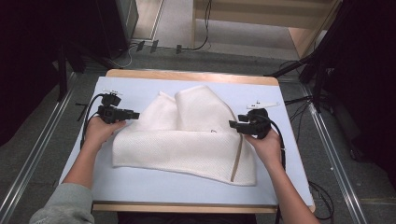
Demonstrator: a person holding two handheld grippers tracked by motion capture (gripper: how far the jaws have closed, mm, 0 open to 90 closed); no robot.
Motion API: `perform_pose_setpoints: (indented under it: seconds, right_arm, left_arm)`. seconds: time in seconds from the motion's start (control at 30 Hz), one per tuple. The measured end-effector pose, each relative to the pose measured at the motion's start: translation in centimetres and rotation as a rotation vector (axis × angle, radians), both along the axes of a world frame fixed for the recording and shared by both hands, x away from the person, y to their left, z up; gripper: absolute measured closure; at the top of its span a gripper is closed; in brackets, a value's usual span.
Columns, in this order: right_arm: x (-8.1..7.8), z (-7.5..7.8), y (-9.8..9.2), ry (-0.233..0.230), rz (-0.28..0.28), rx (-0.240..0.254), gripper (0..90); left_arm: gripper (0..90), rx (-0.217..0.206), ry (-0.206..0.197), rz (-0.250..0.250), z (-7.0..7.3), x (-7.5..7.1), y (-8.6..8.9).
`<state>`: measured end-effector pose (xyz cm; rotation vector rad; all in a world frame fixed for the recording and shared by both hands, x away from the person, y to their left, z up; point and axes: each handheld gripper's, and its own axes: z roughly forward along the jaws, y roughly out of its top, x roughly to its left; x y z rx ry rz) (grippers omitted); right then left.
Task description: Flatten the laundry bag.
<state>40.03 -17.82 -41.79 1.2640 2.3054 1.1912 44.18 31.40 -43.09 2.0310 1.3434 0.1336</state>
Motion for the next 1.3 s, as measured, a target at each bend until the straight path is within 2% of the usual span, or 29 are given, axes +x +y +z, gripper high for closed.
perform_pose_setpoints:
  seconds: [0.2, 0.23, 0.27, 0.33, 0.43, 0.47, 0.5, 0.6, 0.67, 0.9, 1.03, 1.13, 1.2, 1.3]
  right_arm:
    - [1.5, -0.4, 1.0, 0.007, -0.017, 0.004, 49.6]
    - [1.6, -0.7, 1.1, 0.021, -0.018, 0.005, 49.5]
    - [1.7, -1.0, 1.3, 0.031, -0.018, -0.005, 49.6]
    - [1.6, -1.2, 1.4, 0.033, -0.014, -0.023, 51.0]
    - [1.5, -1.1, 1.3, 0.033, -0.015, -0.013, 57.5]
    - [1.5, -1.1, 1.2, 0.05, -0.013, 0.002, 64.2]
    - [1.5, -1.1, 1.2, 0.05, -0.013, 0.002, 64.2]
    - [1.4, -1.0, 1.1, 0.06, -0.009, 0.003, 73.4]
    - [1.3, -0.9, 1.1, 0.051, -0.003, -0.003, 76.2]
    - [1.1, -0.3, 0.4, 0.042, -0.022, -0.001, 76.3]
    - [1.1, -0.2, 0.0, 0.039, -0.035, 0.005, 76.0]
    - [1.2, -0.2, 0.1, 0.037, -0.029, 0.0, 75.5]
    - [1.3, -0.3, 0.4, 0.043, -0.033, 0.0, 74.2]
    - [1.3, -0.5, 0.8, 0.037, -0.02, 0.004, 65.2]
  left_arm:
    - [57.9, 0.017, 0.052, 0.004, -1.3, 0.9, -0.6]
    - [60.3, 0.011, 0.063, -0.004, -1.5, 0.9, -0.7]
    - [62.2, 0.008, 0.058, -0.007, -1.5, 0.9, -0.8]
    - [67.6, -0.004, 0.072, -0.016, -1.6, 0.9, -0.8]
    - [73.1, -0.013, 0.077, 0.002, -1.7, 0.8, -0.8]
    - [81.5, -0.008, 0.073, 0.004, -1.8, 0.7, -0.8]
    - [81.5, 0.001, 0.066, -0.005, -1.8, 0.7, -0.8]
    - [87.9, -0.005, 0.085, -0.02, -1.8, 0.7, -0.8]
    - [89.5, 0.007, 0.075, -0.023, -1.5, 0.6, -0.8]
    - [90.0, -0.033, 0.006, 0.038, 0.1, -0.1, 1.0]
    - [90.0, -0.085, -0.01, 0.076, 0.7, -0.5, 2.4]
    - [90.0, -0.083, -0.014, 0.08, 0.7, -0.7, 2.6]
    - [90.0, -0.066, -0.013, 0.089, 0.7, -0.8, 2.7]
    - [90.0, -0.07, -0.013, 0.11, 0.6, -1.0, 3.3]
